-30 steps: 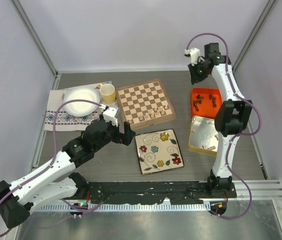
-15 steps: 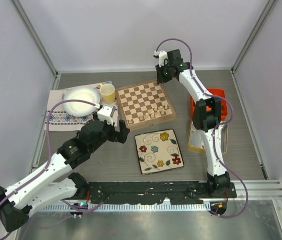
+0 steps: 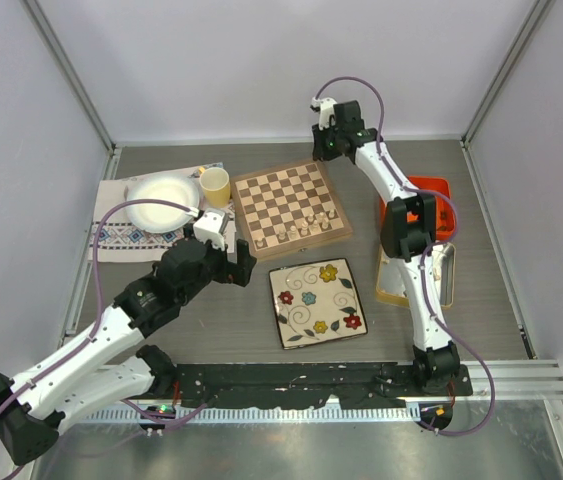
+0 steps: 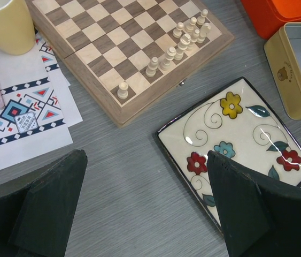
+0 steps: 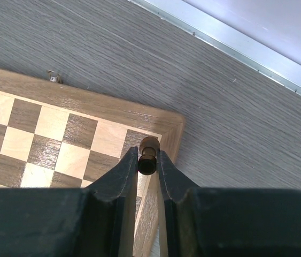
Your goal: Set up the chess pieces on the board
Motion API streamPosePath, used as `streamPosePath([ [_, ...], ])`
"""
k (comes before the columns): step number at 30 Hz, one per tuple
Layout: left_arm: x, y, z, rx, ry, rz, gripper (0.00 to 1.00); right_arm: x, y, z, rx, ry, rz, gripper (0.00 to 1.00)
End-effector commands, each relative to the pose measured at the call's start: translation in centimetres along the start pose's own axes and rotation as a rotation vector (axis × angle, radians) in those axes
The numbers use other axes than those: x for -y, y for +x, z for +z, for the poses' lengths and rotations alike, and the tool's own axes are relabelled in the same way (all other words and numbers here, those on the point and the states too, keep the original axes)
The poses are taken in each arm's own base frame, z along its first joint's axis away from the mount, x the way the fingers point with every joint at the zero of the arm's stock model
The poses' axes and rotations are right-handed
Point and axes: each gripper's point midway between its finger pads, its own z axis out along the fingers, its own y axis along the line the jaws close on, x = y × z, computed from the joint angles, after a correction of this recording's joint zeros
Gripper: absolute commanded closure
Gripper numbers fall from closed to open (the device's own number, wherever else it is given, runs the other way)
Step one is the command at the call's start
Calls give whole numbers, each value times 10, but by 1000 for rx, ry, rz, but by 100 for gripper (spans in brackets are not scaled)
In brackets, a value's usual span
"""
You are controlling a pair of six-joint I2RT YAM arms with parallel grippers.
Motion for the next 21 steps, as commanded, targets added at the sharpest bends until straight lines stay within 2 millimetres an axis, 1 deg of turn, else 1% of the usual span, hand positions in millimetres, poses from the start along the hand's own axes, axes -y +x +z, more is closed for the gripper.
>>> streamPosePath([
  [1,-3,-12,-2,37,-12,-5,1,-5,-26,0,76,10,-32,94],
  [5,-3,-12,-2,38,-12,-7,1,-12,-21,4,65,7,-53,93],
  [13,-3,-11,-3,41,-10,-13,0,-8,-14,11,52,23,-59,92],
  [21,-3,-10,-2,40,-8,-15,1,-9,-7,12,32,21,-67,90],
])
